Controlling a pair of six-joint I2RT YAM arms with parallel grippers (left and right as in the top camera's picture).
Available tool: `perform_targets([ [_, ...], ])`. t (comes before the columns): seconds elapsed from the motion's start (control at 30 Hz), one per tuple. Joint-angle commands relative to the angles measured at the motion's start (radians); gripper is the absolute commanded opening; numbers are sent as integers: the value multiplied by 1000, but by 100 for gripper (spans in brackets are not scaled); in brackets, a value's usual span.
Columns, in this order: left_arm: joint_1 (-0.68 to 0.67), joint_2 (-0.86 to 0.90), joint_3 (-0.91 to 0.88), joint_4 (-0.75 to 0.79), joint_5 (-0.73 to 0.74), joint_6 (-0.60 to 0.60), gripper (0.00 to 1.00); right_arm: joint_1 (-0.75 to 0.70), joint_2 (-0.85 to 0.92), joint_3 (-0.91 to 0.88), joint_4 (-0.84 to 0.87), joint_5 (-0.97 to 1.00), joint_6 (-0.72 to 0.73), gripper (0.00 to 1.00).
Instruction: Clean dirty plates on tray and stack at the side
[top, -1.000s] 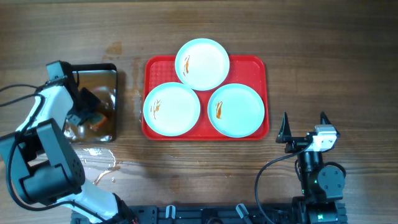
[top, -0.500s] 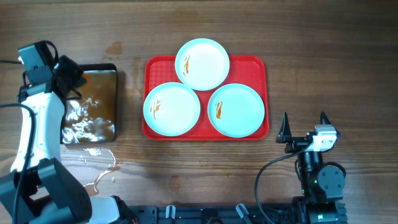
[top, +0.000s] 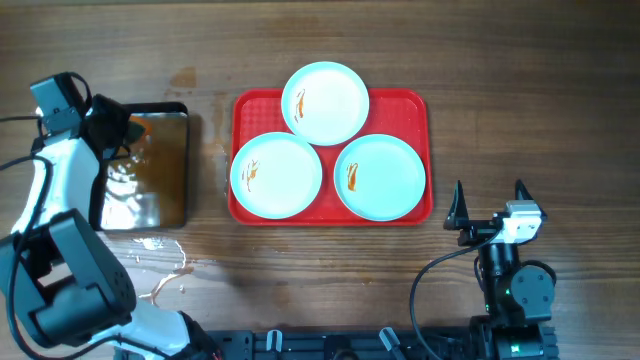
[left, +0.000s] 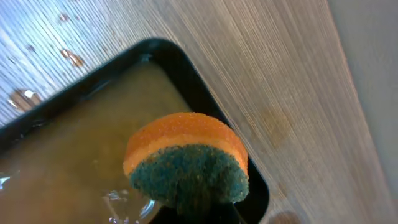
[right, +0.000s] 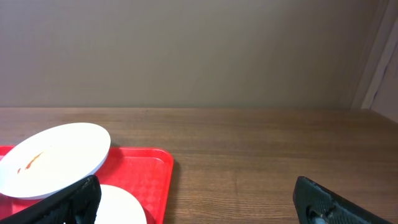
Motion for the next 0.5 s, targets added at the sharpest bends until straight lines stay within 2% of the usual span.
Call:
perform_targets([
  [0.0, 11, 6, 19, 6, 152, -36, 4, 2, -4, -2, 3, -12, 7, 100],
  [0.13, 14, 6, 19, 11, 331, -35, 4, 2, -4, -2, 3, -12, 7, 100],
  [0.27, 51, 6, 19, 11, 436, -36, 4, 2, -3, -2, 3, -12, 7, 100],
  [0.33, 97, 6, 19, 11, 579, -46, 4, 2, -4, -2, 3, -12, 7, 100],
  [0.47, 174, 6, 19, 8, 742, -172, 4, 2, -4, -2, 3, -12, 7, 100],
])
